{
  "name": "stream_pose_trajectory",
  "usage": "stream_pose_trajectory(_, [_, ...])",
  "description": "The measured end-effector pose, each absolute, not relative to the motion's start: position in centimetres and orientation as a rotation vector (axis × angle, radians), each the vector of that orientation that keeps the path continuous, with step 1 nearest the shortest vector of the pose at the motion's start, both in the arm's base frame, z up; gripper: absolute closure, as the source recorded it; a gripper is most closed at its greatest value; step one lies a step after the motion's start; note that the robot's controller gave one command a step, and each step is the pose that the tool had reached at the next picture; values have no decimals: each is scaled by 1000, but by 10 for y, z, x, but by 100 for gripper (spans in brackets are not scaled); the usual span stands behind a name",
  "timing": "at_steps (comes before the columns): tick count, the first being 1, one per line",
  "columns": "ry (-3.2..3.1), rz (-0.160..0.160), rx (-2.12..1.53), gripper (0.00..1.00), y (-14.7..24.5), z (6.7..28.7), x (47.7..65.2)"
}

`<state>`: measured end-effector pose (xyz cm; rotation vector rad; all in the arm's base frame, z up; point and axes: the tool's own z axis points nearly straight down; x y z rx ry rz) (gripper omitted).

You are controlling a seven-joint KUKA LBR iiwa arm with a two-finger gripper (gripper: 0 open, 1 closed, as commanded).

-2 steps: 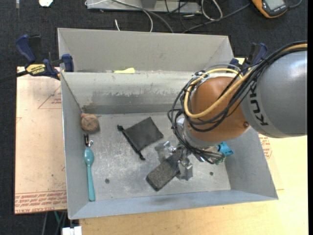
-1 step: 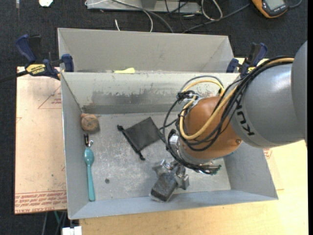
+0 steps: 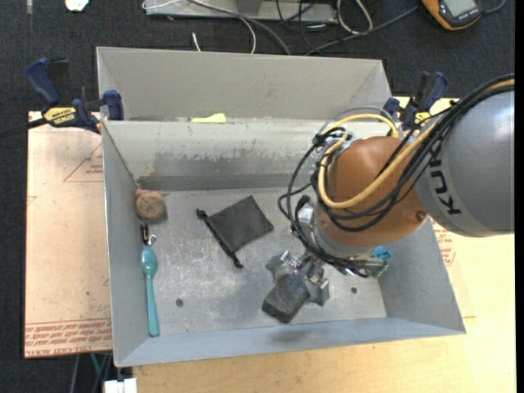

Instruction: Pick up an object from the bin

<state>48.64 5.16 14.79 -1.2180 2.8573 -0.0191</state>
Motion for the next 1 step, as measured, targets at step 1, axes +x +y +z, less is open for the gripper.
stream_pose_trajectory(1, [2716,-26,-1502,100,44,138,486])
